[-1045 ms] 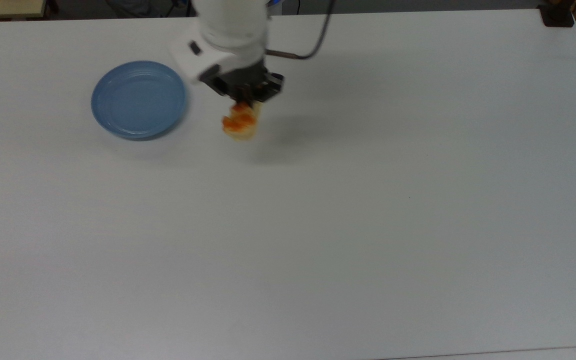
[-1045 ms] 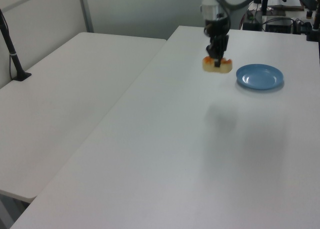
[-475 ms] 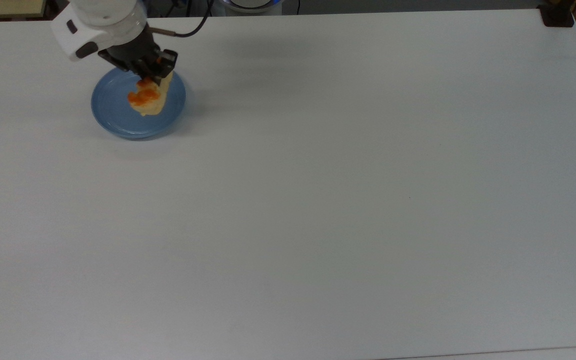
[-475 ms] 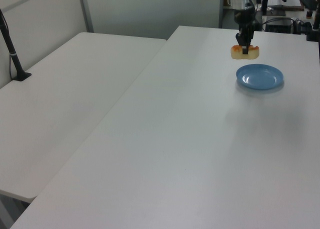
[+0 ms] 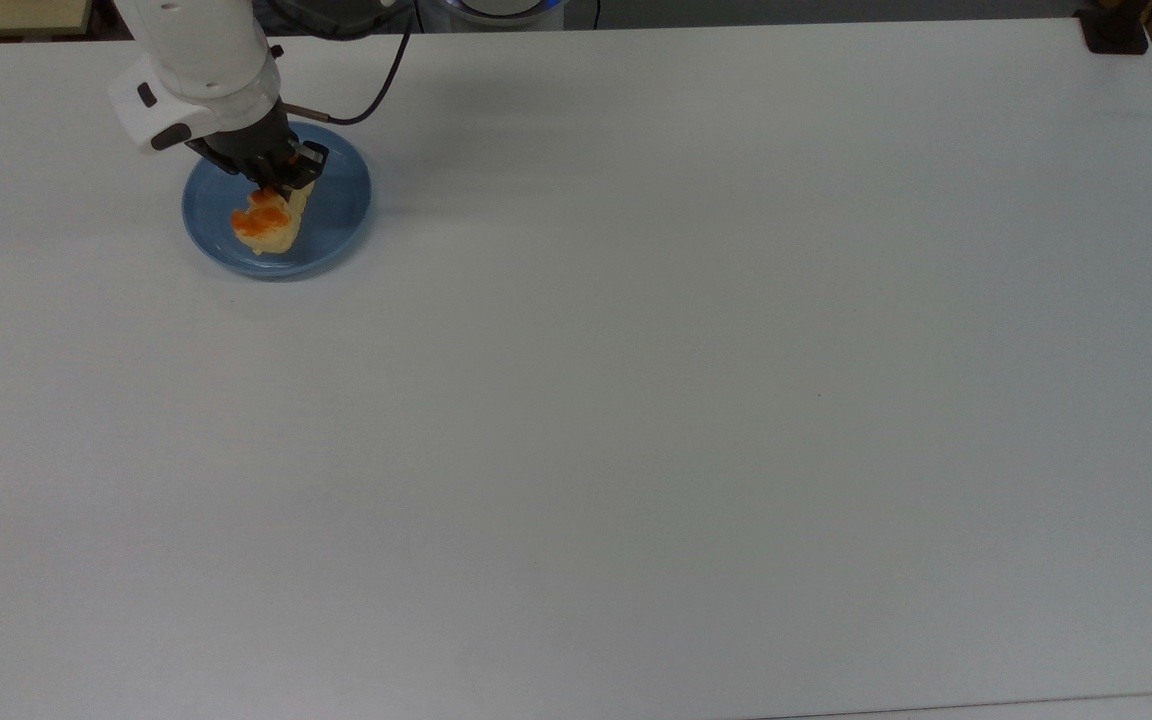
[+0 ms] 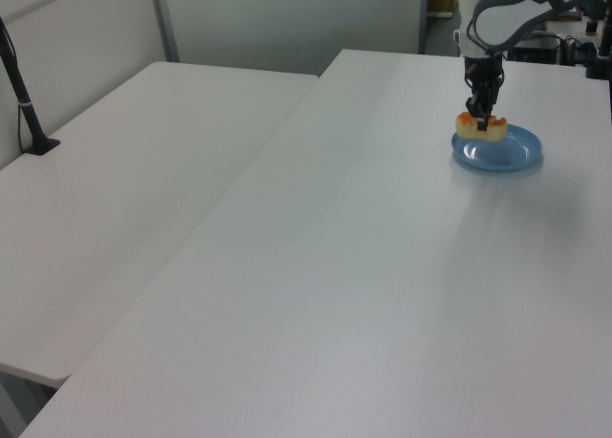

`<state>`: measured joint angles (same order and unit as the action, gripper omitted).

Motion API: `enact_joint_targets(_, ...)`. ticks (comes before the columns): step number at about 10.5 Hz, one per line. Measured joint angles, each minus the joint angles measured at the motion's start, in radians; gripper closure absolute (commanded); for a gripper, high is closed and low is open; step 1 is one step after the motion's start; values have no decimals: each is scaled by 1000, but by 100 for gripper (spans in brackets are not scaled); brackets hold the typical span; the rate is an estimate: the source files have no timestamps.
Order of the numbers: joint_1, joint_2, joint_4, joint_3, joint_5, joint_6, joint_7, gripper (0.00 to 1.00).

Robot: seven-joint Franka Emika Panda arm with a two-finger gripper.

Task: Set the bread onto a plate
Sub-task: 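Open the gripper to release the bread roll onto the plate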

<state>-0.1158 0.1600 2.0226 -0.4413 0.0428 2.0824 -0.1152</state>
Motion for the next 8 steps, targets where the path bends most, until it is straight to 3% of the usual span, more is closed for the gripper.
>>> enact_joint_targets(1, 4, 0, 17, 0, 2, 20, 0, 51)
enact_joint_targets(2, 5, 0, 27, 0, 2, 29, 0, 13)
enact_joint_targets(3, 5, 0, 32, 0, 2, 31, 0, 0)
enact_joint_targets(8, 17, -2, 33, -1, 2, 31, 0, 0)
